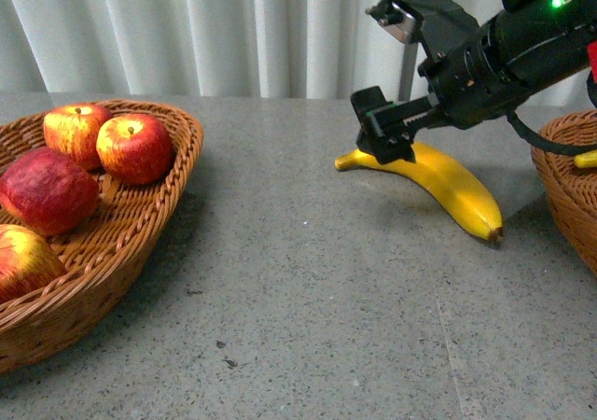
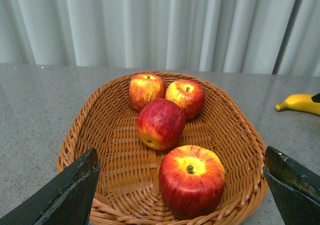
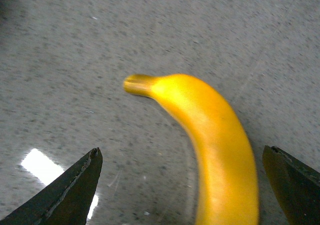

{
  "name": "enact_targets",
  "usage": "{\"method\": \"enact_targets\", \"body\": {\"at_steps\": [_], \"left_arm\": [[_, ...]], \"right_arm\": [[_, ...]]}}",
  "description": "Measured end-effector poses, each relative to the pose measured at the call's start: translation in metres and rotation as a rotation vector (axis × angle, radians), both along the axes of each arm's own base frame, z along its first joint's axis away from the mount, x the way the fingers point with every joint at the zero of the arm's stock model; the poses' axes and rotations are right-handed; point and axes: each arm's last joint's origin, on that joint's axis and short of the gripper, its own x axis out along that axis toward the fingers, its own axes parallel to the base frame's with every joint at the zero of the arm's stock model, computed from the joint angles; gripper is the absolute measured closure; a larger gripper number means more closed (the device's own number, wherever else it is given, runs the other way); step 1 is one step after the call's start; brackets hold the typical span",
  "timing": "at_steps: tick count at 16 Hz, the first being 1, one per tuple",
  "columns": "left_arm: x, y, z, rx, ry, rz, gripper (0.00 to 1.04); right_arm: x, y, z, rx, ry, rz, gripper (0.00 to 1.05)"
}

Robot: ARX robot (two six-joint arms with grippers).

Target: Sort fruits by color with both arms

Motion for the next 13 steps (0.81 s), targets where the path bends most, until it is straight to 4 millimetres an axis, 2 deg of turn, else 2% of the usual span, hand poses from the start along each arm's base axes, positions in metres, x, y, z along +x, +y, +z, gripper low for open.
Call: {"method": "enact_targets", "body": {"at_steps": [2, 4, 13], "left_arm": [[0.000, 0.000, 0.000, 0.000, 0.000, 0.000, 0.07], [0.000, 0.000, 0.000, 0.000, 0.000, 0.000, 0.07], [0.000, 0.000, 0.000, 0.000, 0.000, 0.000, 0.07]], "right_arm": [[0.008, -0.015, -0.009, -0.037, 0.012, -0.052, 0.06], [0.010, -0.021, -0.017, -0.051, 0.044, -0.067, 0.06], [0.017, -0.007, -0.041, -0.073, 0.112, -0.050, 0.09]]}}
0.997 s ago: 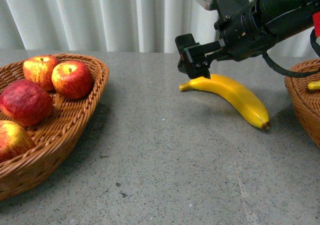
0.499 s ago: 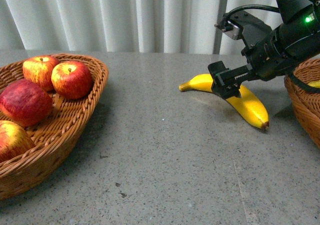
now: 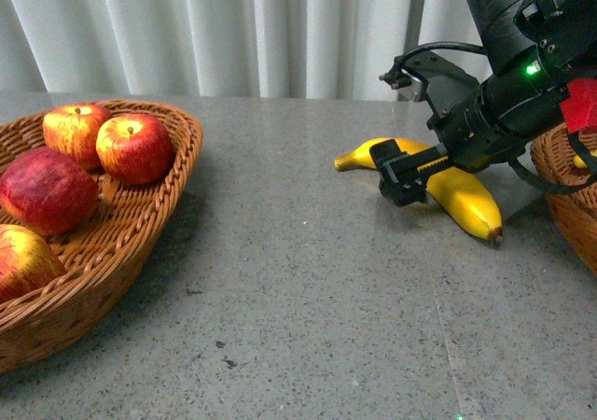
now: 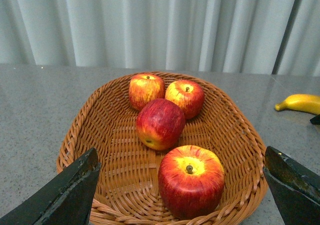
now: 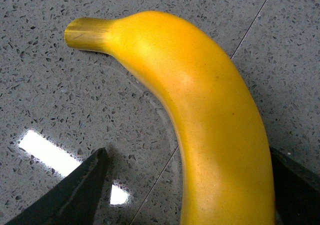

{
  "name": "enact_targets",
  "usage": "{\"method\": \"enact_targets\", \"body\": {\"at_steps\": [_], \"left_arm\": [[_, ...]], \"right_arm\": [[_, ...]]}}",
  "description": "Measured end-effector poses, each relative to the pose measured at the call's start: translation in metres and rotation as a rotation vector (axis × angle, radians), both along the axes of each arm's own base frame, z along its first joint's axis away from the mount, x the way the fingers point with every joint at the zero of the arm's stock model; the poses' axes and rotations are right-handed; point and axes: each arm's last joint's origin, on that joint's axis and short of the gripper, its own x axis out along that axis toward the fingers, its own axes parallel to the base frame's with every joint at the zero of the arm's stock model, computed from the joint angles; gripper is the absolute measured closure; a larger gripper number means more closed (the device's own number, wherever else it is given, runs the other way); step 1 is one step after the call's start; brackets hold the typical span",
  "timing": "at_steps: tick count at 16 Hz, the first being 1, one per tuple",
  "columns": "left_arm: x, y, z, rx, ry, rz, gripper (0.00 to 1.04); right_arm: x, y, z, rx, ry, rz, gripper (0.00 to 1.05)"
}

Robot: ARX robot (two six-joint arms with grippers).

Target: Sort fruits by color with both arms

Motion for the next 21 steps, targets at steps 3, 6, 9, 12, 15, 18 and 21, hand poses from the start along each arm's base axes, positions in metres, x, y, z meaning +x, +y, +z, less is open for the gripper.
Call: {"method": "enact_targets", "body": {"at_steps": [3, 6, 9, 12, 15, 18, 21], "left_arm": [[0.000, 0.000, 0.000, 0.000, 0.000, 0.000, 0.07], [0.000, 0.000, 0.000, 0.000, 0.000, 0.000, 0.07], [0.000, 0.000, 0.000, 0.000, 0.000, 0.000, 0.07], [0.000, 0.000, 0.000, 0.000, 0.000, 0.000, 0.07], [0.000, 0.000, 0.000, 0.000, 0.000, 0.000, 0.07], [0.000, 0.000, 0.000, 0.000, 0.000, 0.000, 0.07], [0.000, 0.000, 0.000, 0.000, 0.000, 0.000, 0.07]], "right_arm": [[0.000, 0.003, 0.000, 0.023, -0.003, 0.010, 0.45], [0.004, 0.006, 0.004, 0.159, -0.051, -0.003, 0.70], [0.001, -0.003, 0.027, 0.301, -0.112, -0.030, 0.70], [-0.001, -0.015, 0.044, 0.366, -0.156, -0.057, 0.70], [-0.021, -0.082, 0.090, 0.459, -0.284, -0.175, 0.70], [-0.048, -0.161, 0.086, 0.375, -0.300, -0.329, 0.70], [-0.089, -0.211, 0.074, 0.295, -0.226, -0.390, 0.70]]}}
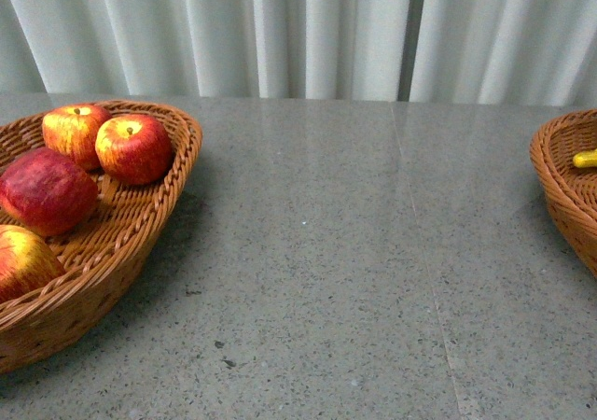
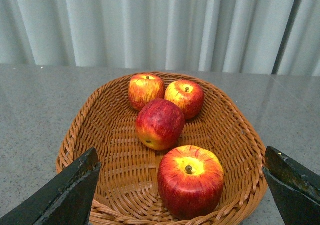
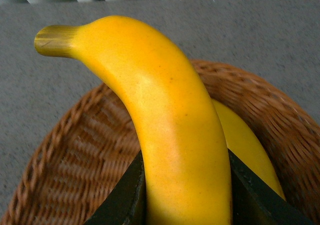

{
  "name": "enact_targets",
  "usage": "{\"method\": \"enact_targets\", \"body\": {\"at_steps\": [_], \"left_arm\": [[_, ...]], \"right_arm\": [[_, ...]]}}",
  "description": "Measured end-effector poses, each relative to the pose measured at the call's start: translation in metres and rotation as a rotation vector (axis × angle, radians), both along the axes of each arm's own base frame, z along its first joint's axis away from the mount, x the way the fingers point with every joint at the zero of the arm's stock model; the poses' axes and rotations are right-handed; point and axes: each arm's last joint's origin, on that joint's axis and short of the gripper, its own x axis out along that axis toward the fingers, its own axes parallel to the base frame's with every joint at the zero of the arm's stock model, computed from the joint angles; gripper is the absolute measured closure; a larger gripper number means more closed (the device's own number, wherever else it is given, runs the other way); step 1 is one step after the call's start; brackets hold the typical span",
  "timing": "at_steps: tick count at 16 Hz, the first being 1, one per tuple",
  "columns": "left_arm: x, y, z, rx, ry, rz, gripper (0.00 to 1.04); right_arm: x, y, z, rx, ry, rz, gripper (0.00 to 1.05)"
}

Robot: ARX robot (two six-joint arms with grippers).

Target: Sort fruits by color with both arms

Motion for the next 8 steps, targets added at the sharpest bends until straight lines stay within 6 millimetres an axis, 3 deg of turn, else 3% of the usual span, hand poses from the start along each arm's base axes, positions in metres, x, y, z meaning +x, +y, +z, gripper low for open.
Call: {"method": "enact_targets", "body": {"at_steps": [2, 4, 8], "left_arm": [[0.000, 0.000, 0.000, 0.000, 0.000, 0.000, 0.07], [0.000, 0.000, 0.000, 0.000, 0.000, 0.000, 0.07], [0.000, 0.000, 0.000, 0.000, 0.000, 0.000, 0.07]], "right_arm": [[-0.022, -0.012, -0.011, -0.014, 0.057, 0.005, 0.70], [-0.041, -0.009, -0.018, -0.014, 0.102, 0.049, 0.70], [-0.054, 0.004, 0.007, -0.023, 0.024, 0.104, 0.25]]}}
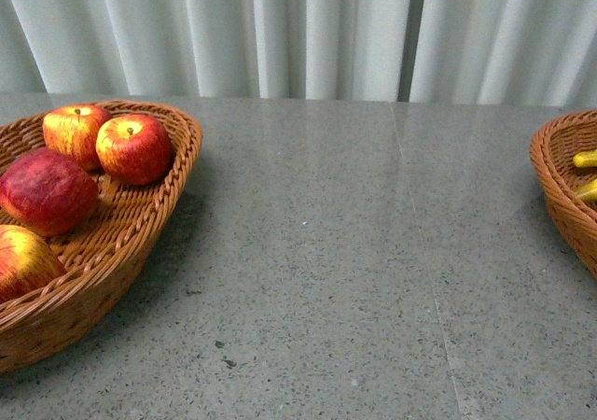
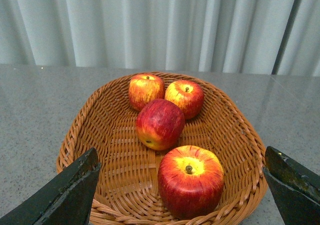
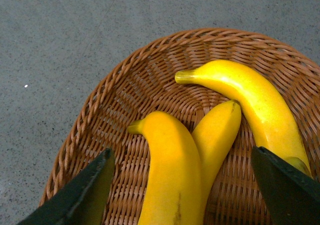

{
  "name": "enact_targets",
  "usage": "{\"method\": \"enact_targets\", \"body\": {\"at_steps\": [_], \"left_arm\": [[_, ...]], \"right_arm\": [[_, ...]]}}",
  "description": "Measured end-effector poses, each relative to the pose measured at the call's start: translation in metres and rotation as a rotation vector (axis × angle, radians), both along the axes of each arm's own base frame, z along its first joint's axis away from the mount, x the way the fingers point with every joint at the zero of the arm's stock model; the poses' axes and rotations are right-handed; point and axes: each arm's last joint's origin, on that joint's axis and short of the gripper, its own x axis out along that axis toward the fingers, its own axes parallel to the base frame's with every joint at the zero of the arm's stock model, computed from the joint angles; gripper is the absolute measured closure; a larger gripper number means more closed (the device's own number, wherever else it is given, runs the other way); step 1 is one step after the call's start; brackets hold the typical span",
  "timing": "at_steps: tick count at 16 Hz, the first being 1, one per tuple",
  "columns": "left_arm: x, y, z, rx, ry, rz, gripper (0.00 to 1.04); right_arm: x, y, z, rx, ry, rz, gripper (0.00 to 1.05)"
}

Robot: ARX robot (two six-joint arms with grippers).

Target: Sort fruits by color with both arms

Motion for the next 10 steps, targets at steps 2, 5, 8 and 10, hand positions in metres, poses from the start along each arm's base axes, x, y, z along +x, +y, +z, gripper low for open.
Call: {"method": "enact_targets", "body": {"at_steps": [2, 5, 8, 10], "left_arm": [[0.000, 0.000, 0.000, 0.000, 0.000, 0.000, 0.07], [0.000, 0.000, 0.000, 0.000, 0.000, 0.000, 0.07], [0.000, 0.000, 0.000, 0.000, 0.000, 0.000, 0.07], [0.000, 0.000, 0.000, 0.000, 0.000, 0.000, 0.07]], "right_arm": [[-0.001, 0.007, 0.010, 0.020, -0.045, 0.021, 0.04], [-0.015, 0.018, 0.051, 0.097, -0.256, 0.050, 0.06], [-0.052, 0.031, 0.065, 0.240, -0.365, 0.022, 0.06], [-0.077, 0.039, 0.055, 0.306, -0.350, 0.019, 0.06]]}}
